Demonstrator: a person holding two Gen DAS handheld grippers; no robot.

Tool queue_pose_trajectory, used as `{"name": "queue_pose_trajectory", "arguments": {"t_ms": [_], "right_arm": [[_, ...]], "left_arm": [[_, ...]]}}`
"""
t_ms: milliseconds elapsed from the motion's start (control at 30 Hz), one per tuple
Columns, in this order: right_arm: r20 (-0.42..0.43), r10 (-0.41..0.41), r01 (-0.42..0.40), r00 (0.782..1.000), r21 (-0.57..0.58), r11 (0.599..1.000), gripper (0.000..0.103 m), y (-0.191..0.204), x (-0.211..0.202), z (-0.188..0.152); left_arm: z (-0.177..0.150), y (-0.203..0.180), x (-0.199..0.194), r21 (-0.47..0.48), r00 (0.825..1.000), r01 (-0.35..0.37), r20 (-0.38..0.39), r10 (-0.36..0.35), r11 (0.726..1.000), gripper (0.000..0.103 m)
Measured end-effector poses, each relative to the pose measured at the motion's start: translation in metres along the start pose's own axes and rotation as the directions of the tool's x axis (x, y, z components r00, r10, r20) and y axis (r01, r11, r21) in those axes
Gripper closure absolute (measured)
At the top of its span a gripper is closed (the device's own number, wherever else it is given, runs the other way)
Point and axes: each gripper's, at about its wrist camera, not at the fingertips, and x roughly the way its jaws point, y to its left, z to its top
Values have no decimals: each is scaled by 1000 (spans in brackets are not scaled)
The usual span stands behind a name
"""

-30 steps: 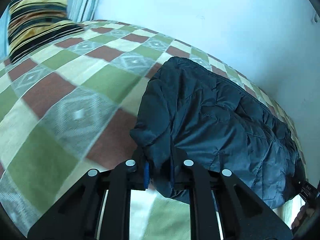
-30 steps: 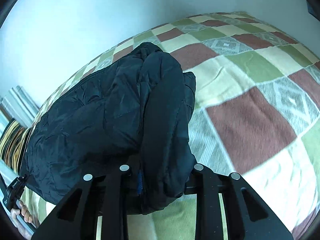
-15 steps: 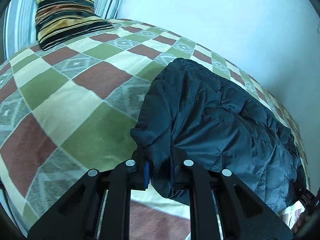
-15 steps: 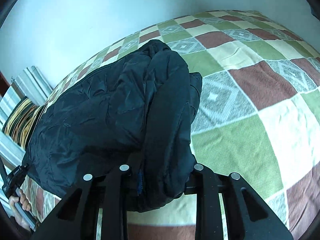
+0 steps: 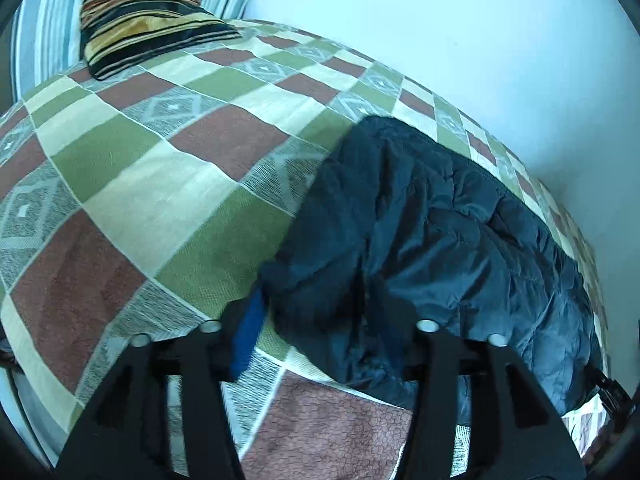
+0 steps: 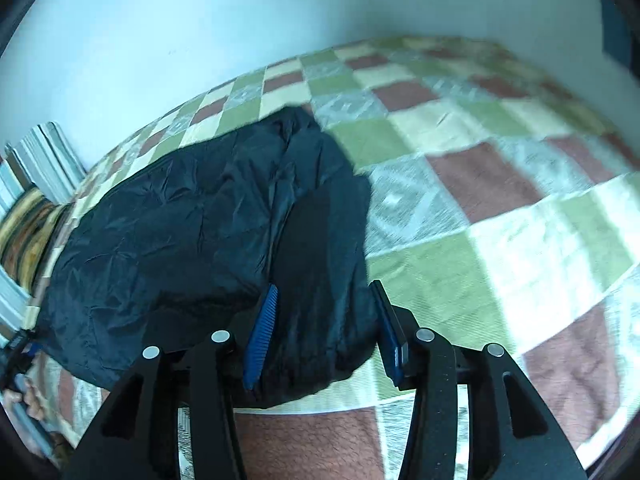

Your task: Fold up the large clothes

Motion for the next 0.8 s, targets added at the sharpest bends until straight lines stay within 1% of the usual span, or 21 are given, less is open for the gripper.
{"name": "queue_pose_trajectory", "arguments": {"t_ms": [67,100,200,333,400,533,700,733,800], "right_arm": [[60,-56,58,997,-33,998,56,10,-17,3],[83,-56,60,995,-47,997,56,17,-24,6],[94,-4,13,996,-92,996,56,44,-29,12],[44,77,-70,996,-157,985,56,85,-13,13],[28,109,-102,994,-192,976,56,111,-2,14],[2,155,-151,988,-225,963,56,152,15,19],[1,157,-151,988,-272,950,56,195,35,24],[-9,153,-149,988,-277,949,56,198,38,22],[-58,125,-136,990,-289,948,56,205,57,13]], "left_arm": [[4,3,-4,11,1000,-29,7,29,1000,42],[7,4,-5,18,999,-40,8,40,999,39],[12,7,-3,35,998,-56,-7,57,998,38],[16,8,0,54,998,-63,-19,64,997,36],[17,8,1,64,997,-68,-20,70,996,36],[22,7,6,63,998,-57,-26,59,996,35],[29,3,13,82,998,-56,-27,59,995,34],[30,3,14,85,998,-55,-30,58,995,33],[32,4,17,91,998,-54,-33,57,994,30]]}}
